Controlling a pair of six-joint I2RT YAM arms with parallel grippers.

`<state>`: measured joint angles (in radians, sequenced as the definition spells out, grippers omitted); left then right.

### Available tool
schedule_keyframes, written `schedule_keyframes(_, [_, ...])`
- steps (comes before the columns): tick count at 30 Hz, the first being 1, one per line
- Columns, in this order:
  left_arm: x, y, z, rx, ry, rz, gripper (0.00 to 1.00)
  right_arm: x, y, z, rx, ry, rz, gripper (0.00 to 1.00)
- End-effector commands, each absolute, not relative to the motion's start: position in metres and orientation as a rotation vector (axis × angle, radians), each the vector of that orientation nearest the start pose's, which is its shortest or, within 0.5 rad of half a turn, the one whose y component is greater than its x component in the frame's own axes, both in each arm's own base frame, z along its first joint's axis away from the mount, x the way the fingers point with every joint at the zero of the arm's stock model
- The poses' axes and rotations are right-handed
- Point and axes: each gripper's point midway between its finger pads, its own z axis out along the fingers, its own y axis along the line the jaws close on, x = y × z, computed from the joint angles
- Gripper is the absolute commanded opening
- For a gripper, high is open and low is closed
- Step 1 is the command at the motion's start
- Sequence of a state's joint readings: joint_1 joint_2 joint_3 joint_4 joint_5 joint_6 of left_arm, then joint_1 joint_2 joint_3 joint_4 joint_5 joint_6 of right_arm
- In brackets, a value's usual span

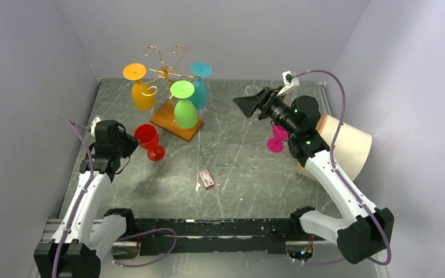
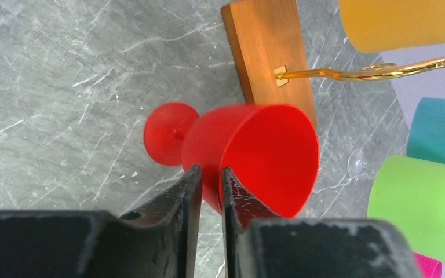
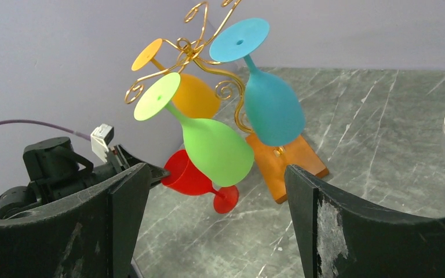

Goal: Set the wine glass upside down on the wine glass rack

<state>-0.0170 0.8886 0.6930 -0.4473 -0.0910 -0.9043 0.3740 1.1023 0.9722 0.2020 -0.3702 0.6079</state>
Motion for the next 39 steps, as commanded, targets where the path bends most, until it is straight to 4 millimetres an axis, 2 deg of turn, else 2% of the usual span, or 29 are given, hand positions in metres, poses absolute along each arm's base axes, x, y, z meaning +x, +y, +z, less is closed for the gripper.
schedule_keyframes(1, [0.291, -0.018, 0.170, -0.977, 1.991, -0.377, 0.18, 0.320, 0.217, 0.360, -0.133, 1.589, 1.048, 0.89])
schedule_keyframes(4, [0.288, -0.017, 0.171, -0.965, 1.995, -0.368, 0.08, 0.318, 0.217, 0.359, -0.133, 1.593, 1.053, 0.88])
schedule_keyframes(13, [0.274, -0.012, 0.181, -0.973, 1.986, -0.331, 0.07, 0.311, 0.219, 0.359, -0.136, 1.603, 1.059, 0.87])
schedule_keyframes(19, [0.264, -0.011, 0.196, -0.967, 1.939, -0.352, 0.07, 0.306, 0.220, 0.357, -0.114, 1.610, 1.067, 0.85])
schedule_keyframes(24, [0.258, -0.013, 0.213, -0.944, 1.903, -0.382, 0.07, 0.297, 0.237, 0.354, -0.156, 1.604, 1.064, 0.82])
schedule_keyframes(29, [0.251, -0.025, 0.234, -0.801, 1.897, -0.448, 0.07, 0.272, 0.277, 0.357, -0.403, 1.491, 0.896, 0.80])
schedule_keyframes(32, [0.247, -0.035, 0.246, -0.687, 1.886, -0.494, 0.07, 0.253, 0.302, 0.353, -0.640, 1.360, 0.755, 0.78])
schedule_keyframes(34, [0.243, -0.040, 0.252, -0.632, 1.884, -0.517, 0.07, 0.236, 0.317, 0.343, -0.828, 1.237, 0.684, 0.77])
schedule_keyframes(36, [0.238, -0.046, 0.256, -0.590, 1.892, -0.541, 0.07, 0.220, 0.327, 0.335, -0.974, 1.097, 0.605, 0.76])
schedule_keyframes(39, [0.230, -0.057, 0.260, -0.494, 1.921, -0.580, 0.07, 0.207, 0.334, 0.328, -1.083, 0.955, 0.520, 0.77])
